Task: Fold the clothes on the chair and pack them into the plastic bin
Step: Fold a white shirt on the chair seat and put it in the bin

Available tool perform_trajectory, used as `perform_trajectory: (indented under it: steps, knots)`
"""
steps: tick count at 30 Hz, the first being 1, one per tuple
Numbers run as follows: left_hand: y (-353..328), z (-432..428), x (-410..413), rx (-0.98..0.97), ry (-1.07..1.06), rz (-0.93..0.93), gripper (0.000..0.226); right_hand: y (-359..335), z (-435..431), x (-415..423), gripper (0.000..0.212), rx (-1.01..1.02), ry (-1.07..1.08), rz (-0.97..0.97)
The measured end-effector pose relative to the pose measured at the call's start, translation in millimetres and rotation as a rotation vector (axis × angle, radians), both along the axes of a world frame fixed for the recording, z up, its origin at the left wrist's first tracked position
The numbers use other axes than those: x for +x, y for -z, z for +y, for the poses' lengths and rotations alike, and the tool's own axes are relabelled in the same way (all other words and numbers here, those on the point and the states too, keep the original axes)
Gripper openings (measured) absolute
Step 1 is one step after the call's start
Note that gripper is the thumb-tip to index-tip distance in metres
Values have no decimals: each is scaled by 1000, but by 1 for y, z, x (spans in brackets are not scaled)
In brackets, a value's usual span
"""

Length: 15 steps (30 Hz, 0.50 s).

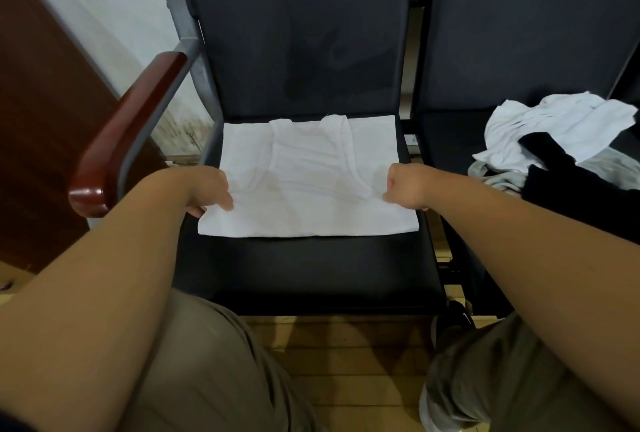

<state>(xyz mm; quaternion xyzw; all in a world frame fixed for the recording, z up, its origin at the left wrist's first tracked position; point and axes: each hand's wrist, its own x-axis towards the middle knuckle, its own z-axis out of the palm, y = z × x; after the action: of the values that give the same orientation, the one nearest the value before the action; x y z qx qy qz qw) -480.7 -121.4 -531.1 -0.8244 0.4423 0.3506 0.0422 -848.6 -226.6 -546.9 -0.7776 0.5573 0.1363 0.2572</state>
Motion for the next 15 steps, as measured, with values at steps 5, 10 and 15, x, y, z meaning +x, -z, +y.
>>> perform_trajectory:
  steps: [5, 10, 15]
  knots:
    - [3, 2, 7, -33, -118, -37, 49, 6, -1, 10, 9, -159, -87, 219]
    - [3, 8, 10, -10, -173, -102, 63, 4, 3, 27, 14, -282, -78, 195]
    - [3, 22, 10, 118, -338, 49, 79, 20, 14, 49, 32, -141, -156, 20]
